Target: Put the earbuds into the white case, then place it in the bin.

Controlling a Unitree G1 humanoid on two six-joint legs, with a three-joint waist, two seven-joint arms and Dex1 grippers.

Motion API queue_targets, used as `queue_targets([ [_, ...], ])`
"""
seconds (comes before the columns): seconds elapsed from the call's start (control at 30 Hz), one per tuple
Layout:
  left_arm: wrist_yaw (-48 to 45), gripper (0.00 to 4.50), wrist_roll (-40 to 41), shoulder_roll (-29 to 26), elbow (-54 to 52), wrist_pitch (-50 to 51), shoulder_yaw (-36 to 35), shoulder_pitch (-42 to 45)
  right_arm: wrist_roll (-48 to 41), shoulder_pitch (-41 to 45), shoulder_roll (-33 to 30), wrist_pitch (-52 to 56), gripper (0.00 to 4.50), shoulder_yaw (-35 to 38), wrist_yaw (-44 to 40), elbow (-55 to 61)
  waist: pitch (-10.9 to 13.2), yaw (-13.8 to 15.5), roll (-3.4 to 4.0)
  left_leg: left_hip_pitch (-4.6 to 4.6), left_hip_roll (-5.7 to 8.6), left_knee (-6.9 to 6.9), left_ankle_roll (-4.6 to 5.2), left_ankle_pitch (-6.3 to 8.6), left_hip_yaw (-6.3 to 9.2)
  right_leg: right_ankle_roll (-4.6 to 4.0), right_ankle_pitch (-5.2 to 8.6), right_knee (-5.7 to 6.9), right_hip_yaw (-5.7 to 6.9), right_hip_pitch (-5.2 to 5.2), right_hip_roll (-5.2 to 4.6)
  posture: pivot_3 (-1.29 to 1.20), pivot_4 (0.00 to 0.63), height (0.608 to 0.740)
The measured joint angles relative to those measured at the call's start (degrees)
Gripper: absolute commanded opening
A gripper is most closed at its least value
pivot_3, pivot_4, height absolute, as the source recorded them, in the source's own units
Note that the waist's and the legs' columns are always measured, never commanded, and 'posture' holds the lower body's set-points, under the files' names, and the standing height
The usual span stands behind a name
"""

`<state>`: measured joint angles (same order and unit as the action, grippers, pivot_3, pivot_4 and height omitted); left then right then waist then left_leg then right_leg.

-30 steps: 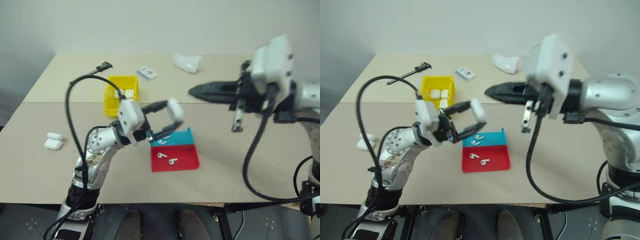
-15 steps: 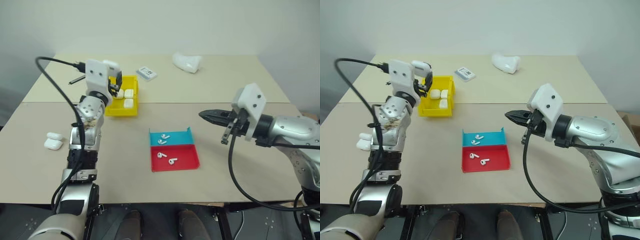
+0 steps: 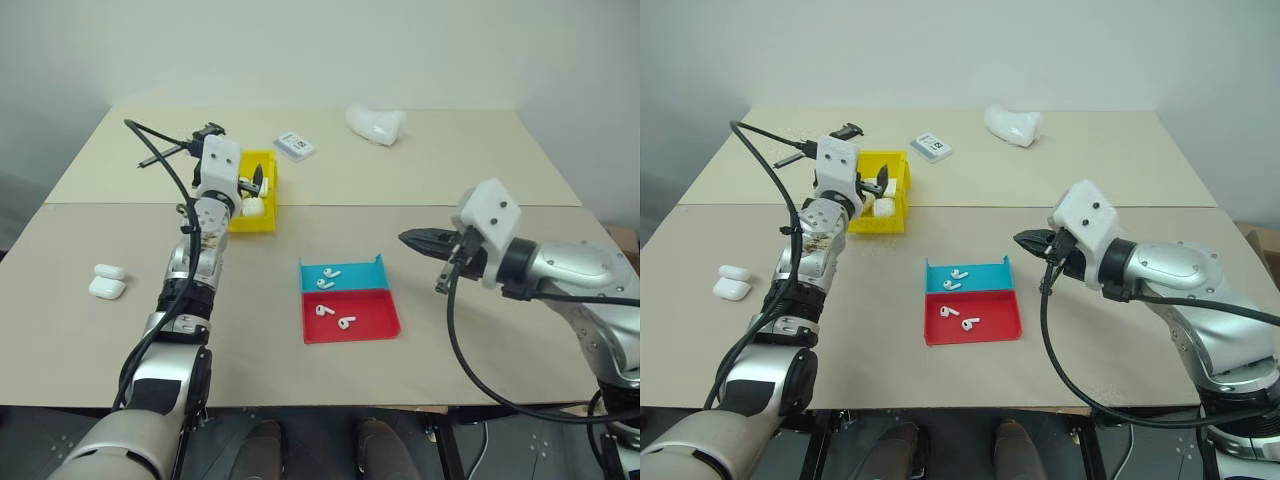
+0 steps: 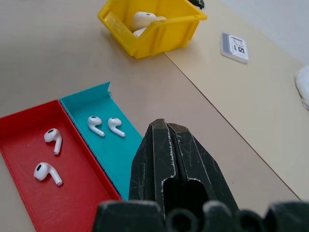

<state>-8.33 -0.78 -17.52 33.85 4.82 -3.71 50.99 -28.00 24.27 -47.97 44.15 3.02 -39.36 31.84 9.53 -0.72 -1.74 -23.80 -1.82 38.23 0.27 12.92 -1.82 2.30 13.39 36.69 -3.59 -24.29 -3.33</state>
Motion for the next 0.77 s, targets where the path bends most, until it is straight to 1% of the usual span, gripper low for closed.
queue_targets([
  [0.13, -14.92, 4.49, 10.72, -1.82, -13.26, 0.92, -1.63, -7.16, 0.85, -1.50, -2.08, -0.14, 0.00, 0.01, -0.84, 0.39, 0.00, -0.22, 0.01, 0.00, -0.05, -0.03, -0.01, 0.00, -0.03, 0.00, 0.00, 0.00, -0.02, -0.04, 0.00, 0.00, 0.150, 0.740],
  [0.23, -24.57, 4.49, 17.23, -7.22, -26.20, 6.14, -1.70, -16.65, 2.22, -5.96, -5.81, -2.45, 0.00, 0.34, -4.00, 0.96, -0.01, -0.39, 0.02, 0.03, -0.09, -0.06, -0.01, 0.00, -0.04, -0.02, 0.01, 0.01, -0.04, -0.04, 0.01, 0.00, 0.150, 0.740],
  [0.3, -28.13, 4.49, 19.68, -9.79, -31.66, 9.14, -1.76, -20.72, 2.51, -7.89, -7.08, -4.21, 0.00, 1.00, -6.05, 0.97, -0.01, -0.23, 0.02, 0.07, -0.07, -0.02, 0.00, 0.00, -0.04, -0.02, 0.01, 0.06, -0.04, -0.01, 0.00, 0.00, 0.150, 0.740],
  [0.33, -29.98, 4.49, 21.31, -11.03, -34.81, 10.65, -1.79, -22.68, 2.53, -9.03, -7.54, -5.82, 0.00, 2.07, -7.52, 1.10, -0.01, -0.12, 0.02, 0.11, -0.07, 0.02, 0.00, 0.00, -0.04, -0.02, 0.00, 0.07, -0.04, 0.05, 0.01, 0.00, 0.150, 0.740],
  [0.4, -34.99, 4.49, 26.04, -16.41, -42.91, 14.60, -2.87, -28.51, 2.57, -12.74, -9.90, -11.97, 0.00, 5.77, -12.83, 1.14, -0.01, -0.07, 0.02, 0.18, -0.08, 0.04, -0.01, 0.00, -0.05, 0.00, 0.02, 0.07, -0.03, 0.12, 0.00, 0.00, 0.150, 0.740],
  [0.43, -36.74, 4.49, 27.50, -18.40, -44.68, 15.82, -3.80, -30.31, 2.64, -14.07, -10.49, -14.22, 0.00, 7.43, -14.81, 0.88, 0.00, -0.08, 0.01, 0.23, -0.11, 0.04, -0.01, 0.00, -0.07, 0.00, 0.03, 0.04, -0.03, 0.15, 0.02, 0.00, 0.150, 0.740],
  [0.5, -41.72, 4.49, 31.15, -24.28, -48.66, 18.95, -6.71, -34.89, 2.97, -17.38, -11.43, -20.94, 0.00, 11.97, -20.14, -0.25, 0.00, -0.14, 0.01, 0.32, -0.13, 0.03, -0.01, 0.00, -0.09, -0.02, 0.06, 0.07, -0.03, 0.18, 0.03, 0.00, 0.150, 0.740],
  [0.57, -46.13, 4.49, 32.96, -29.39, -50.89, 20.29, -8.99, -37.99, 3.84, -20.00, -12.41, -25.92, 0.00, 14.78, -24.07, -1.99, 0.00, -0.12, 0.01, 0.46, -0.14, 0.03, -0.01, 0.00, -0.15, -0.04, 0.10, 0.08, -0.05, 0.27, 0.03, 0.00, 0.150, 0.740],
  [0.63, -49.51, 4.49, 34.09, -32.55, -52.19, 20.50, -10.72, -40.09, 4.83, -21.84, -12.44, -29.59, 0.00, 16.59, -26.43, -3.56, 0.00, 0.00, 0.01, 0.52, -0.15, 0.03, -0.01, 0.00, -0.20, 0.11, 0.22, 0.08, -0.07, 0.31, 0.03, 0.00, 0.150, 0.740],
  [0.7, -53.02, 4.49, 34.40, -35.49, -52.48, 20.10, -11.79, -42.76, 5.60, -23.82, -12.46, -32.85, 0.00, 18.10, -28.49, -5.31, 0.00, -0.04, 0.01, 0.58, -0.17, 0.03, -0.01, 0.00, -0.27, 0.07, 0.25, 0.07, -0.11, 0.31, 0.03, 0.00, 0.150, 0.740],
  [0.77, -55.31, 4.49, 34.10, -37.14, -52.33, 19.33, -12.76, -44.75, 6.58, -25.27, -12.47, -35.19, 0.00, 18.88, -29.85, -7.30, 0.00, -0.08, 0.01, 0.57, -0.19, 0.02, -0.01, 0.00, -0.29, 0.02, 0.26, 0.08, -0.11, 0.28, 0.04, 0.00, 0.150, 0.740],
])
